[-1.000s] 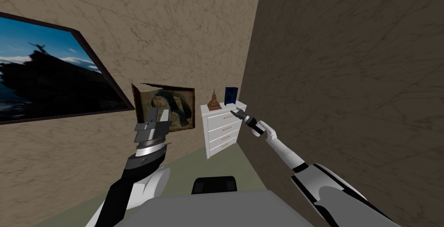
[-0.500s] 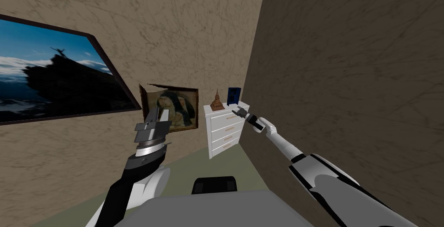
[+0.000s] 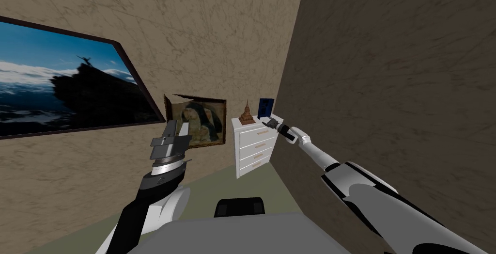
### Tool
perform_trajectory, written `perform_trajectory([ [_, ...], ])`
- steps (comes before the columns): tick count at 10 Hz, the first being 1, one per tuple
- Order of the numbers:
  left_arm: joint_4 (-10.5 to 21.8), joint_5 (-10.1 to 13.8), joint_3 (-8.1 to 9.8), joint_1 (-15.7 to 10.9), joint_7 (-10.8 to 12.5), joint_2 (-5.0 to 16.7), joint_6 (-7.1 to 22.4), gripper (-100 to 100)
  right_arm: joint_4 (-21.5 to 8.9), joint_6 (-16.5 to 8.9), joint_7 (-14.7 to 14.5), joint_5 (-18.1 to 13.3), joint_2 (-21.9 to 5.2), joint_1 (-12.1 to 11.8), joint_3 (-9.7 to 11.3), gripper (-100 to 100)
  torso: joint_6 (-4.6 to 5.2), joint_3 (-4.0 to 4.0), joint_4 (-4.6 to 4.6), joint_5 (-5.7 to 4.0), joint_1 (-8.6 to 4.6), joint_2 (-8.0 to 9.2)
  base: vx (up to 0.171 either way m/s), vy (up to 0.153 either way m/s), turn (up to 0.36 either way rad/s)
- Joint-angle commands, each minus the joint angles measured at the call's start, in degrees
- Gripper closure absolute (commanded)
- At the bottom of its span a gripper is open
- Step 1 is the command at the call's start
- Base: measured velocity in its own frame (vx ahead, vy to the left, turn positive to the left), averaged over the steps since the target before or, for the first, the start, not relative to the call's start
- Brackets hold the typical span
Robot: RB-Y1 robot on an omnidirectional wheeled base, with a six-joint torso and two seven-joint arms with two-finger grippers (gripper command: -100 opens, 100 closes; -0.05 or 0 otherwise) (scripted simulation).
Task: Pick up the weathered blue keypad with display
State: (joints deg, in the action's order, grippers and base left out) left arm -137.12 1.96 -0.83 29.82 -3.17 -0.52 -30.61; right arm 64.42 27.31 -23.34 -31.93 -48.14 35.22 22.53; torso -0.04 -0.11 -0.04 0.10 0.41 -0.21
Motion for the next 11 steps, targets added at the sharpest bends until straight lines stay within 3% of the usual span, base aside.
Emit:
perform_trajectory([
  [1, 0.0, 0.0, 0.0, 0.0, 0.0, 0.0, 0.0, 0, -1.6, -0.6, -0.5, -0.7, -0.9, 1.4, 0.7, -100, 0.0, 0.0, 0.0, 0.0, 0.0, 0.0, 0.037, 0.074, 0.039],
  [6, 0.0, 0.0, 0.0, 0.0, 0.0, 0.0, 0.0, 0, -11.9, -3.8, -4.4, -5.6, -5.3, 10.2, 5.5, -100, 0.02, -0.02, -0.01, 0.02, 0.06, -0.03, 0.044, 0.091, 0.1],
  [7, 0.0, 0.0, 0.0, 0.0, 0.0, 0.0, 0.0, 0, -11.9, -3.8, -4.4, -5.6, -5.3, 10.2, 5.5, -100, 0.03, -0.01, -0.01, 0.0, -0.01, -0.01, 0.031, 0.052, 0.018],
  [11, 0.0, 0.0, 0.0, 0.0, 0.0, 0.0, 0.0, 0, -17.3, -5.4, -6.5, -8.3, -7.8, 15.0, 8.1, -100, 0.03, 0.04, 0.01, -0.03, -0.11, 0.08, 0.028, 0.056, 0.067],
])
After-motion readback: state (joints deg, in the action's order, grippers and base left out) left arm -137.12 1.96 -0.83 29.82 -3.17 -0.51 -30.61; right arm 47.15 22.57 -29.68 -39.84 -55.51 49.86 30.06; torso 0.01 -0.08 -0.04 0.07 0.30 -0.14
